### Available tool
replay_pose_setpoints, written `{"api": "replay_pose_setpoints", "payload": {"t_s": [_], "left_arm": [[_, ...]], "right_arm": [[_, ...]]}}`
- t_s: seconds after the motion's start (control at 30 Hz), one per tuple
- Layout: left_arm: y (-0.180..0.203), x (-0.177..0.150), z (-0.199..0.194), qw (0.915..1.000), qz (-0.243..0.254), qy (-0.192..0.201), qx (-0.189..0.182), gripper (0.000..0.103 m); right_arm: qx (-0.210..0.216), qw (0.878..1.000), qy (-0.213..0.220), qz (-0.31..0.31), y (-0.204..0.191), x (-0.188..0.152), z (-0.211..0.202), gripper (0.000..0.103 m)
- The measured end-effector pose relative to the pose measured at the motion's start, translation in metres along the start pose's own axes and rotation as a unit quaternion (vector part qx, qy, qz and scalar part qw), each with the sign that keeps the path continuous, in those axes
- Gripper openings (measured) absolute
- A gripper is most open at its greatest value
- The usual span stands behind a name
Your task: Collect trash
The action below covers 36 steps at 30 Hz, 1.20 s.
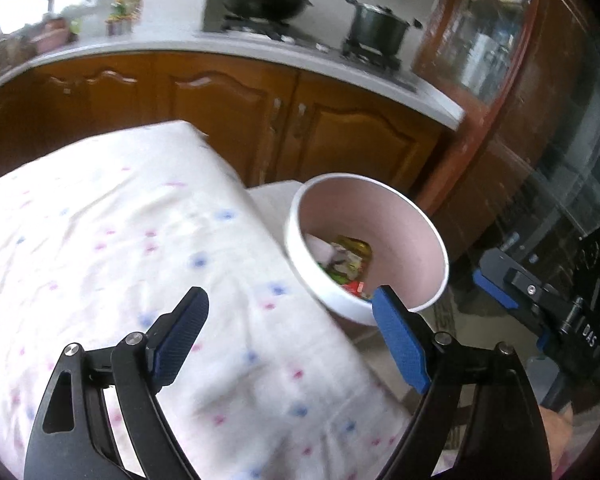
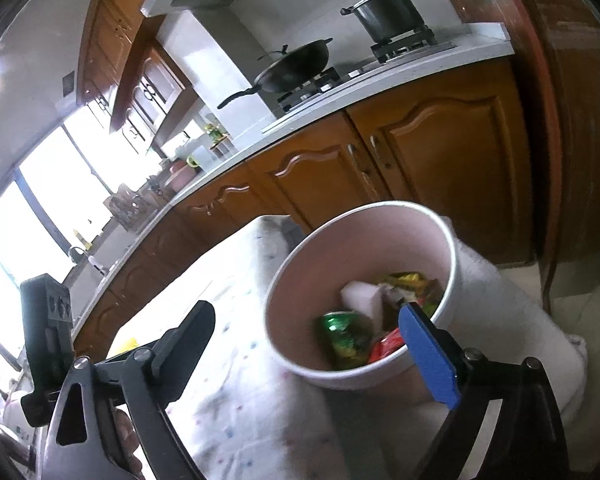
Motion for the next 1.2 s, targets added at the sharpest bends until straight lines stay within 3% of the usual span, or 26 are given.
{"api": "replay_pose_setpoints", "payload": {"t_s": [0.27,0.7,1.0,1.2], "left_arm": [[-0.037,-0.02,-0.051,0.9979,-0.025,0.055,0.023,0.091],[-0.087,-0.054,-0.094,0.9943,-0.055,0.079,0.045,0.091],[-0.106,-0.087,-0.108,0.993,-0.066,0.085,0.049,0.091],[-0.117,-0.109,-0.125,0.9897,-0.072,0.117,0.041,0.091]], "right_arm": [[0.023,0.999,0.025,-0.008,-0.041,-0.018,-0.017,0.101],[0.049,0.998,0.012,-0.033,-0.1,-0.058,-0.016,0.101],[0.038,0.999,0.006,-0.03,-0.109,-0.083,-0.024,0.102],[-0.005,0.998,0.032,-0.061,-0.122,-0.101,-0.04,0.102]]}}
Point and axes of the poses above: each gripper's, at about its wrist camera, not at the fingertips, and z roughly the way its jaws point, y to its right, x to its top, the point moved 1 cm from there along z, roughly the way its jaws point, and after that the axes turned 12 degrees about -z, right-handed, at the moved point
